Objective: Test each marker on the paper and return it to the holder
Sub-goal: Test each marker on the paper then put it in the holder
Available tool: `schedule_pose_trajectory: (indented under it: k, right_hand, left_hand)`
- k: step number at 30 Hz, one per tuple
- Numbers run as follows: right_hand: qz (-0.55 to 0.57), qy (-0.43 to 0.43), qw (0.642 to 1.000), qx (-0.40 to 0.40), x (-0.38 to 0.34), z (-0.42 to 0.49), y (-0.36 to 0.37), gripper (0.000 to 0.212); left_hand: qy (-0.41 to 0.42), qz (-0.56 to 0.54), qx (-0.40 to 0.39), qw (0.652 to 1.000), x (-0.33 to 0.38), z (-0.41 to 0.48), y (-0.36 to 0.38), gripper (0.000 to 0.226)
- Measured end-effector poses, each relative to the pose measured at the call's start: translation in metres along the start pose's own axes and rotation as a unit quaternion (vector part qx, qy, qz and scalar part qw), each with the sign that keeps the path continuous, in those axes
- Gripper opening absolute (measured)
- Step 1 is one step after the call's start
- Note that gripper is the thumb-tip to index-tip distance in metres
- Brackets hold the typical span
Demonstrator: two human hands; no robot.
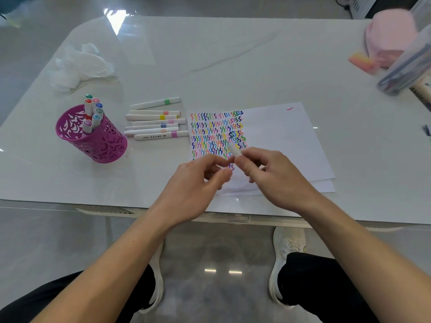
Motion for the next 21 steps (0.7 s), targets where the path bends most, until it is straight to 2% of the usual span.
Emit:
schedule_pose_trajectory:
  k: [5,10,14,19,21]
  right_hand:
    - [-0.133,-0.073,0.988,-0.031,-0.008,0.000,0.004,0.021]
    - [-0.181,-0.102,0.978,-0.021,-0.011,0.000,0.003,0.024]
    - [-0.211,-0.098,0.973,-0.012,-0.011,-0.001,0.000,0.032]
    - [-0.228,-0.130,0.964,-0.028,-0.016,-0.004,0.009,0.044]
    - [-0.229,-0.134,0.964,-0.029,-0.015,-0.004,0.010,0.039]
  left_hand:
    - [-0.004,0.010,0.027,1.000,-0.003,0.006,-0.004,0.018]
    - [0.040,0.102,-0.002,0.994,0.007,0.003,0.003,0.011]
    - [0.073,0.144,0.005,0.987,0.011,0.002,0.002,0.018]
    - [0.133,0.203,-0.035,0.969,0.013,-0.001,0.013,0.027]
    - [0.140,0.208,-0.035,0.968,0.013,-0.001,0.013,0.028]
Point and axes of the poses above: each hand's wrist, its own z-axis towards the middle knuckle, its own y-axis out of the palm, x = y × z, the point moved 9 cm from there along z, towards the middle knuckle, and after that the axes turned 9 degrees about -z, right-handed, at the moved point
